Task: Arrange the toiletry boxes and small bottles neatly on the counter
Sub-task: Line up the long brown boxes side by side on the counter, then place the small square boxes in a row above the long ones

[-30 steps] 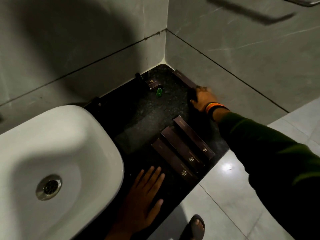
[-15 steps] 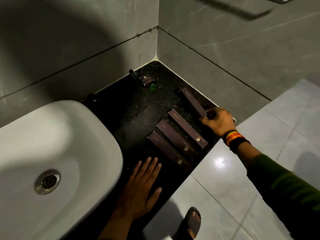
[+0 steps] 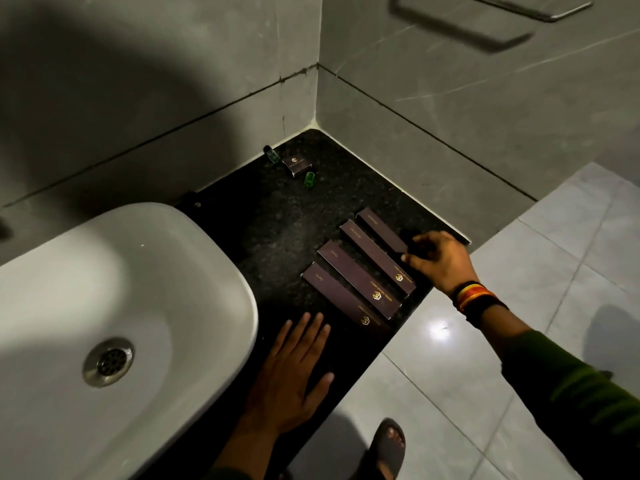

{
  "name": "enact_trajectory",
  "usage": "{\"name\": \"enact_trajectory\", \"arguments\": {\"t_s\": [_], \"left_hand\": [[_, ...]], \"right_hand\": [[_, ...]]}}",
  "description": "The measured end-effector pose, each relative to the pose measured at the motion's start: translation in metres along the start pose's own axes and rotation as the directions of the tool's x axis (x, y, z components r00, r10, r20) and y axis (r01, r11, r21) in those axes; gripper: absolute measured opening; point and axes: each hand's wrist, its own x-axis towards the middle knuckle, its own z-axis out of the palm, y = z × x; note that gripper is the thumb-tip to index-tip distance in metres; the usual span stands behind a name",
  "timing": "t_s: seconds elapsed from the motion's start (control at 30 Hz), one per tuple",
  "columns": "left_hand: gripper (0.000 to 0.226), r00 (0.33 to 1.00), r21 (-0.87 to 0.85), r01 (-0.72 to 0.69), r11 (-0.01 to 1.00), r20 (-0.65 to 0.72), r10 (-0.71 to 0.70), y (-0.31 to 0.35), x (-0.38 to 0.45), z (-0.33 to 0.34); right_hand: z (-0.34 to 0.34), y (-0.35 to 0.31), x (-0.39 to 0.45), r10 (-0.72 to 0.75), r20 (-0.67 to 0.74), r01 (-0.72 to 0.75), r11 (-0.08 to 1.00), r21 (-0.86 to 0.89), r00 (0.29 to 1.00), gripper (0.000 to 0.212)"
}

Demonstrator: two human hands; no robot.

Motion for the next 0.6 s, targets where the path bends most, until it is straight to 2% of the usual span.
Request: {"name": "enact_trajectory", "arguments": {"t_s": [0.13,0.33,0.43,0.6], "left_hand": [[0.074,1.000,-0.012,-0.008,1.000,-0.007,0.008,-0.001,0.000,0.001],[0.072,1.000,-0.086,-0.004,0.996,-0.009,0.003,-0.001,0.000,-0.001],[0.073,1.000,-0.078,-0.015,0.997,-0.028,0.013,-0.001,0.002,-0.001],[0.080,1.000,0.014,-0.012,1.000,-0.005,0.012,-0.004,0.004,0.003]], "right_hand": [[-0.004,-0.027,0.023,-0.075,-0.035,0.074,0.997,-0.033,0.997,0.036],[0.028,-0.120,0.096,-0.297,0.016,0.298,0.953,-0.053,0.955,0.035],[0.052,-0.167,0.134,-0.323,0.085,0.329,0.942,-0.068,0.943,0.042],[0.084,-0.219,0.186,-0.256,0.203,0.290,0.943,-0.162,0.945,0.069]]}}
